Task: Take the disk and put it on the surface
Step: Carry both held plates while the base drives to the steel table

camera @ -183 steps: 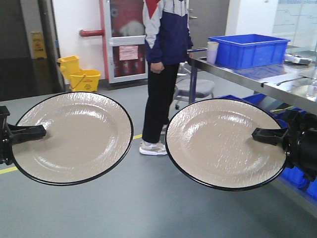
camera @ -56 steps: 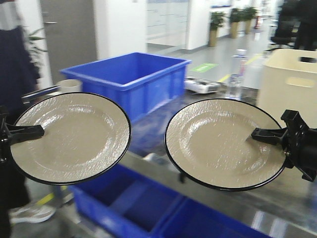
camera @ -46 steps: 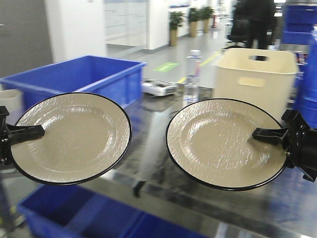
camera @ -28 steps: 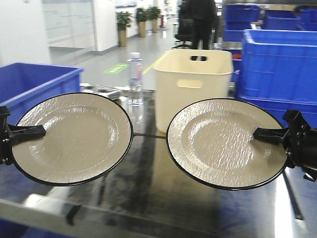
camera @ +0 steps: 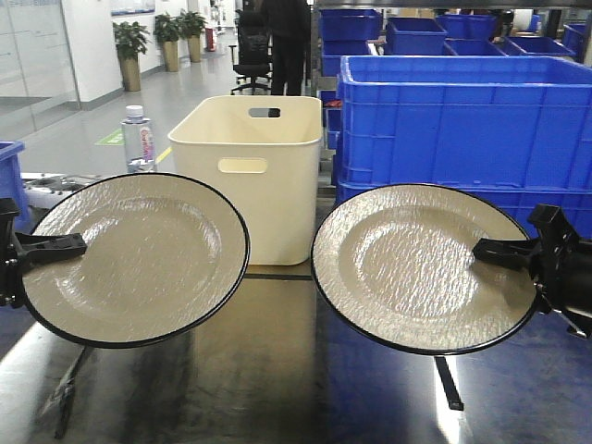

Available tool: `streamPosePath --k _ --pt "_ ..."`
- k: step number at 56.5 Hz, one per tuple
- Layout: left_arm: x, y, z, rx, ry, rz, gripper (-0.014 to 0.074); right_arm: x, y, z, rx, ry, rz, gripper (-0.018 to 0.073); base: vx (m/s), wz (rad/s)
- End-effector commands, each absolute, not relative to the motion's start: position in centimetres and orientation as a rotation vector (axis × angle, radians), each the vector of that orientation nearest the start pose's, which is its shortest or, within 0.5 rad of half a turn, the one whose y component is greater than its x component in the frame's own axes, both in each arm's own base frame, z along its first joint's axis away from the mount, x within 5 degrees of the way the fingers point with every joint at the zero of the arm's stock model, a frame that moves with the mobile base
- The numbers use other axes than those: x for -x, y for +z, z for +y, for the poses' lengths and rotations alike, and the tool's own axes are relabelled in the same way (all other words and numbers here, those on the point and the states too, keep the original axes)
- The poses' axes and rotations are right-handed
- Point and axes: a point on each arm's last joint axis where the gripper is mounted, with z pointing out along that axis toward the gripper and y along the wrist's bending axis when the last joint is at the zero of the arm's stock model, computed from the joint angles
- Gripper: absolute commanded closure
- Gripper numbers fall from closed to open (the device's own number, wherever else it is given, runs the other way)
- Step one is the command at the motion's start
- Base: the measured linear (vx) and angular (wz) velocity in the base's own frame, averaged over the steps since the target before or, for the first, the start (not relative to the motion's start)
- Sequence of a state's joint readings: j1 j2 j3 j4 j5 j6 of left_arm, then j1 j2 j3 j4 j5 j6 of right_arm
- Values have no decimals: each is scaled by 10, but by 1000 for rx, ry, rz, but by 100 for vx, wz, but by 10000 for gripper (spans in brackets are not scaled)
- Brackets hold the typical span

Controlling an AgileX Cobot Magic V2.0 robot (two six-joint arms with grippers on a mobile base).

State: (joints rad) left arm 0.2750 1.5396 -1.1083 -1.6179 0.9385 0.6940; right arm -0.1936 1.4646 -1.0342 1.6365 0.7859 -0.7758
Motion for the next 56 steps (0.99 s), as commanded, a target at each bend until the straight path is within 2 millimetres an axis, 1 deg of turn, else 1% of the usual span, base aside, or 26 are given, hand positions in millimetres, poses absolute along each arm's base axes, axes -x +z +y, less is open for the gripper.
streamPosePath --k 1,17,56 --pt "-324 369 12 463 -1476 1681 604 -314 359 5 -444 1317 1733 568 4 -16" --pt "-324 369 12 463 -1476 1681 604 -314 359 5 -444 1317 1733 568 2 -9" --pt "-325 369 14 481 -1464 1676 604 -314 360 5 -451 1321 1725 568 0 0"
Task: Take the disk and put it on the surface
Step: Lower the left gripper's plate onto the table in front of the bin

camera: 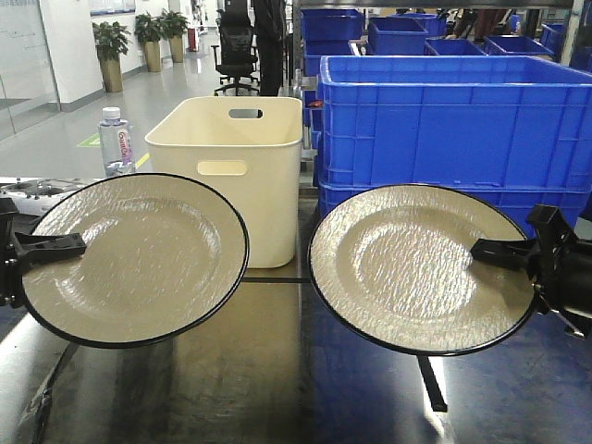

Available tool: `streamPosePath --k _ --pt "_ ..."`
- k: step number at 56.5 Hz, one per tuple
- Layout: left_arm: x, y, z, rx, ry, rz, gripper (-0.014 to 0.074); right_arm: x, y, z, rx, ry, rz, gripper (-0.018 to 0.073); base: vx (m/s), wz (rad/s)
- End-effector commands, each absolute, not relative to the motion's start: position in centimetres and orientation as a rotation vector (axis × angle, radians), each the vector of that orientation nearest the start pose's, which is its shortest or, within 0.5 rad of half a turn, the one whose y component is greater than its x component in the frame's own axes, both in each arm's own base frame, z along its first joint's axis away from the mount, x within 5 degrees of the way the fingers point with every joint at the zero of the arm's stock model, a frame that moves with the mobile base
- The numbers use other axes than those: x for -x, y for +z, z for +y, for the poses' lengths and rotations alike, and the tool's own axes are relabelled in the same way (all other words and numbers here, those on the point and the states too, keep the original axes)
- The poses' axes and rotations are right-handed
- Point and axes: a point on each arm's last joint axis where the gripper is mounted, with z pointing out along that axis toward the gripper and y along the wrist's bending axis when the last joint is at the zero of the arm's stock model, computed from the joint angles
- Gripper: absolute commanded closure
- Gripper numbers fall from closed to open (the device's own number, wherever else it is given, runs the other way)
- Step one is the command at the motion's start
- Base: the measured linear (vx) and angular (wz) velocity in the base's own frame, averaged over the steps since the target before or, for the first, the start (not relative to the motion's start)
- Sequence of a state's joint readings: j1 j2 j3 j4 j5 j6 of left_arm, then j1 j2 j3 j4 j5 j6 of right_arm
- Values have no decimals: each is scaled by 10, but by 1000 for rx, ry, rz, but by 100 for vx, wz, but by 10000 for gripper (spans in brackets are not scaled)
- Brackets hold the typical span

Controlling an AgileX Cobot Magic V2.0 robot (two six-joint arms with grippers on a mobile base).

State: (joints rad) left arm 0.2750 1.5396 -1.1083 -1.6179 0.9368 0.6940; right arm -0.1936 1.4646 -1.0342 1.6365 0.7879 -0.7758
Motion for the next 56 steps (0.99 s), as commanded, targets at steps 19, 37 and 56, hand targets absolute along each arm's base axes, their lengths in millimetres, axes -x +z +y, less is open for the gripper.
streamPosePath --k 19,37,56 --pt "-345 339 -21 430 -1380 1835 601 -317 359 0 -521 1273 1702 568 0 0" --pt "-382 271 -89 517 -1440 2011 598 -318 359 -1 -521 1259 1701 568 0 0" --pt "-419 251 -118 475 -1545 2052 521 -317 359 -1 -505 1258 1703 568 0 0"
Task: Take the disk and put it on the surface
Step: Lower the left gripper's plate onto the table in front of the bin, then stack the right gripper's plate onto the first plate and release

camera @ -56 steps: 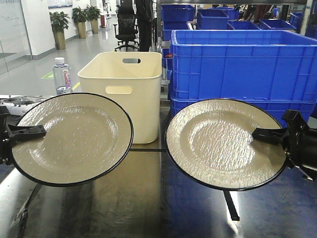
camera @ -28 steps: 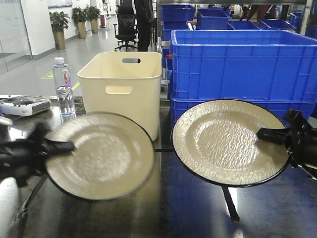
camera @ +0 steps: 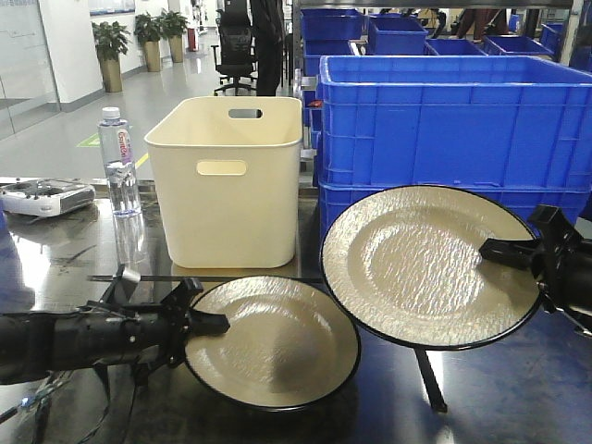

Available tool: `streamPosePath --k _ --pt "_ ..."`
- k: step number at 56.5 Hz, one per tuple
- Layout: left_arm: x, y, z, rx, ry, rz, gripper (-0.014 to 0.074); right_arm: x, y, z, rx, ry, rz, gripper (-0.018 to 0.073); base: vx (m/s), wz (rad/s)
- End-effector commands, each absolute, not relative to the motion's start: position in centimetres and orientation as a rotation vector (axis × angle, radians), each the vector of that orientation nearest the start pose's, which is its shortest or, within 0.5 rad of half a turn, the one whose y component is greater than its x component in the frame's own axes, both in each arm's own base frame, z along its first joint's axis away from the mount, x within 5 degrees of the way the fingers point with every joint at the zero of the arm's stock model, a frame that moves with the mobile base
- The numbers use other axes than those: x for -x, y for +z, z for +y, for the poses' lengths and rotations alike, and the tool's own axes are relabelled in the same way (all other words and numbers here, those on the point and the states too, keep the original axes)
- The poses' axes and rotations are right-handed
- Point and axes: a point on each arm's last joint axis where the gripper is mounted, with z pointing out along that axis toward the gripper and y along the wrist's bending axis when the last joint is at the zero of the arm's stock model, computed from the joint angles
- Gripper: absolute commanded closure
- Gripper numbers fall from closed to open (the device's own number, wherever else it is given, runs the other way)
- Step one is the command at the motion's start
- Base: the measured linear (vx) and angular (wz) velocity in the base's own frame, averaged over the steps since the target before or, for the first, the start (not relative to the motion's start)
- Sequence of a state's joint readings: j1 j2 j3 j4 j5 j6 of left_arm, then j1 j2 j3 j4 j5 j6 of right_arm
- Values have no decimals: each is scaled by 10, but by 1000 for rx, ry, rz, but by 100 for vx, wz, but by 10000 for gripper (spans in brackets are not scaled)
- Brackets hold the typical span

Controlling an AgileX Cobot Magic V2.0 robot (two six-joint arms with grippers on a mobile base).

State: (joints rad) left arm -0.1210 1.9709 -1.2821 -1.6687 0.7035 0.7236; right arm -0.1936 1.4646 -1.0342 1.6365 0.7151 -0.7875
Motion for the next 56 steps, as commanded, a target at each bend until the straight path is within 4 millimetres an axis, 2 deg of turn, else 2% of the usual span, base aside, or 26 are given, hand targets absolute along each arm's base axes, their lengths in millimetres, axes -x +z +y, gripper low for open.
streamPosePath --k 1,5,18,27,35,43,49,56 --pt "-419 251 -119 465 -1548 2050 509 -317 359 -1 -505 1258 1703 568 0 0" --pt "-420 253 -120 438 -1554 2042 444 -317 359 0 -499 1265 1703 568 0 0" --pt "-420 256 -121 404 -1565 2037 148 -317 359 0 -499 1266 1703 568 0 0" --pt "-419 258 -116 315 -1568 2016 47 -317 359 0 -499 1266 1703 568 0 0" --pt "-418 264 -101 260 -1595 1980 49 -317 359 1 -496 1267 1705 568 0 0" --pt "-415 283 -77 235 -1561 1931 94 -317 360 1 -479 1262 1706 568 0 0" --pt "-407 300 -60 188 -1475 1926 153 -317 360 5 -459 1259 1709 568 0 0" --pt "-394 322 -43 116 -1355 1934 262 -322 365 23 -394 1255 1730 568 0 0"
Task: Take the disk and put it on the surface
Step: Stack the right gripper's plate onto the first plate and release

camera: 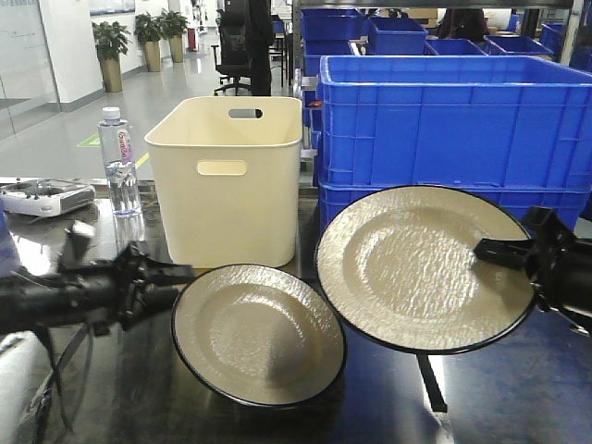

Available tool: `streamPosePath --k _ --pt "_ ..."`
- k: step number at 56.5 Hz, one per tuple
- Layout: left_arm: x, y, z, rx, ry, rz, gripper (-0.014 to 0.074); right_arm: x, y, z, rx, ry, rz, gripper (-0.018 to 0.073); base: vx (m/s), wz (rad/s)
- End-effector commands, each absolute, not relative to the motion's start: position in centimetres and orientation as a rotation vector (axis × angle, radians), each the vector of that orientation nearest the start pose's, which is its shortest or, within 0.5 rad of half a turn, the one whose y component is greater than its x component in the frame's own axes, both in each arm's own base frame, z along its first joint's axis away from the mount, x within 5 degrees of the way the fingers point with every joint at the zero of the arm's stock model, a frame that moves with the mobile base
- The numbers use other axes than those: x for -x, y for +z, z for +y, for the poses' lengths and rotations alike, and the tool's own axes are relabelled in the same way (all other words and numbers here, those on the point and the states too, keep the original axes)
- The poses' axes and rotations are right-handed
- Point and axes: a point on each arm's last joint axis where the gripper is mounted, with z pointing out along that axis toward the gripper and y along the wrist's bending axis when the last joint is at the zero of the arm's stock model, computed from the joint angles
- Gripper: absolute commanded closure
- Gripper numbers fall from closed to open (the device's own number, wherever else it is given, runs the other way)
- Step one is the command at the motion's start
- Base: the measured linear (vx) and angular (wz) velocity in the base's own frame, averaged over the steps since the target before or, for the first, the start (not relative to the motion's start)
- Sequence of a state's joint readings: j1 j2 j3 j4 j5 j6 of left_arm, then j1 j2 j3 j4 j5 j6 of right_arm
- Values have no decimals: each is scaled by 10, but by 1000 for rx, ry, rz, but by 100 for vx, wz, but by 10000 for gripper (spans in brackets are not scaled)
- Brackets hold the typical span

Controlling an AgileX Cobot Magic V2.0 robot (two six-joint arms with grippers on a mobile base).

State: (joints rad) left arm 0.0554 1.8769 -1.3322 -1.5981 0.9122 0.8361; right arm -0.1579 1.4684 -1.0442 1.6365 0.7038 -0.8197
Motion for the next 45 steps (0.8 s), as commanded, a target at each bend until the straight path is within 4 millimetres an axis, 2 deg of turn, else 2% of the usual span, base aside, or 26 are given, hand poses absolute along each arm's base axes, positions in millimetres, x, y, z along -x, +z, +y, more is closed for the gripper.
streamPosePath --k 1,6,13,21,28,36,45 --pt "-392 325 -40 113 -1330 1933 285 -324 366 25 -385 1250 1733 568 0 0" --pt "-389 333 -33 129 -1254 1935 380 -331 374 38 -338 1235 1740 568 0 0" --pt "-389 331 -33 154 -1276 1953 496 -337 380 47 -321 1277 1731 568 0 0" --pt "-384 337 -33 110 -1259 1950 602 -346 369 66 -303 1318 1773 568 0 0" --pt "-375 355 -29 90 -1186 1905 604 -360 352 95 -294 1340 1837 568 0 0" --pt "-360 377 -25 47 -1109 1874 601 -385 330 129 -274 1370 1902 568 0 0" --pt "-345 393 -24 8 -1059 1854 598 -409 313 157 -246 1373 1935 561 0 0"
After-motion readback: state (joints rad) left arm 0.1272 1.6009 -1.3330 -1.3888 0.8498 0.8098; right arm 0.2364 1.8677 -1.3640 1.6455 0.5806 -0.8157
